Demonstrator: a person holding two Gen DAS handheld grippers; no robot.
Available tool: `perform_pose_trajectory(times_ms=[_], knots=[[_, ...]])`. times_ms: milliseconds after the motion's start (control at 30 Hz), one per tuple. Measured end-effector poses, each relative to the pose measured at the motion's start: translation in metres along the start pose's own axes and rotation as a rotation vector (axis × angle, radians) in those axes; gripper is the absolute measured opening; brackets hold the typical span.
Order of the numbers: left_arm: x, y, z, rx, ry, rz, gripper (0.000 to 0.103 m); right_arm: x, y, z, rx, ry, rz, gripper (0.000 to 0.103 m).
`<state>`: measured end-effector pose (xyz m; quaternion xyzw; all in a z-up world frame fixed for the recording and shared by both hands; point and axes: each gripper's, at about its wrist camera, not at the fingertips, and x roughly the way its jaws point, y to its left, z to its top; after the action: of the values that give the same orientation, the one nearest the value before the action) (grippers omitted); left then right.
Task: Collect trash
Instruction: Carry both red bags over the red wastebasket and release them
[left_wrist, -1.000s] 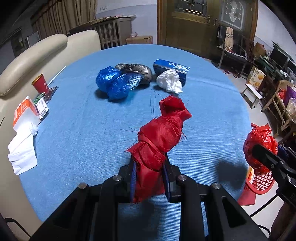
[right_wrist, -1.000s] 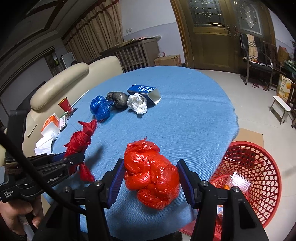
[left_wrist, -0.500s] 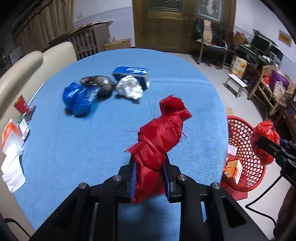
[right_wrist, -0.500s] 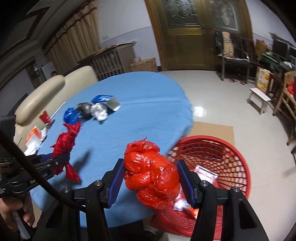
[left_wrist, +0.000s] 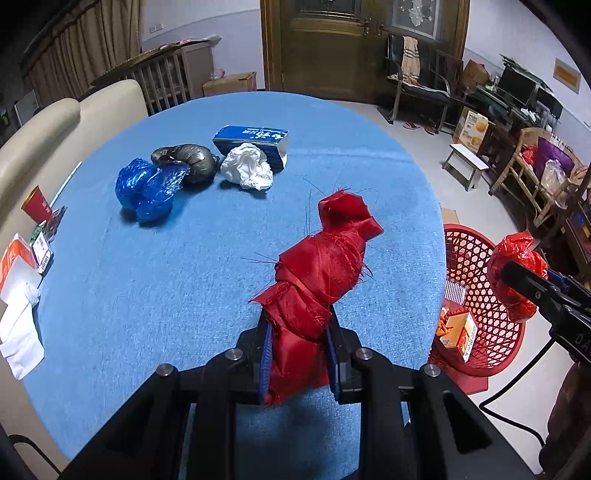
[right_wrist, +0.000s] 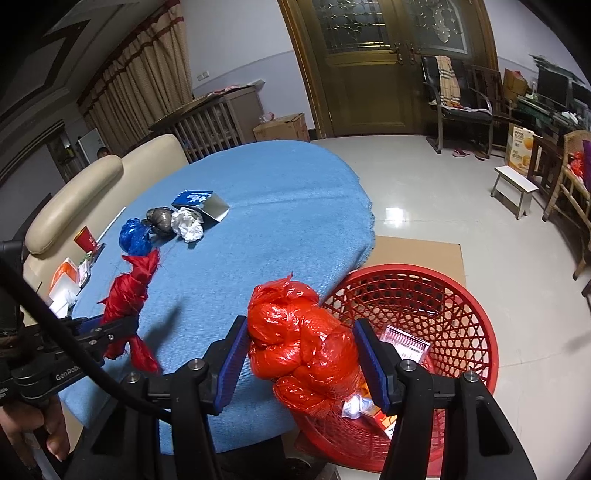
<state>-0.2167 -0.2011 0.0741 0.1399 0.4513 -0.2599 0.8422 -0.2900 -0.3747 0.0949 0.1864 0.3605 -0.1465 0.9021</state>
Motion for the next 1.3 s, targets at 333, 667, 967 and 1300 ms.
perform_pose_trajectory(times_ms=[333,667,967,1300], knots=[[-0.014,0.007,-0.001,-0.021,-0.038,-0.007,0.026,-0.007,0.011,0.000,-0.017,-0.015,0.003,0.060],[-0.013,0.004,-0.001,-0.015,-0.042,-0.021,0.026,-0.013,0.013,0.002,-0.025,-0.025,-0.004,0.060],[-0.013,0.001,-0.002,-0.008,-0.044,-0.021,0.026,-0.014,0.008,0.000,-0.014,-0.025,-0.006,0.060],[-0.010,-0.007,-0.001,0.014,-0.047,-0.035,0.026,-0.014,0.005,0.000,-0.009,-0.019,-0.021,0.060]])
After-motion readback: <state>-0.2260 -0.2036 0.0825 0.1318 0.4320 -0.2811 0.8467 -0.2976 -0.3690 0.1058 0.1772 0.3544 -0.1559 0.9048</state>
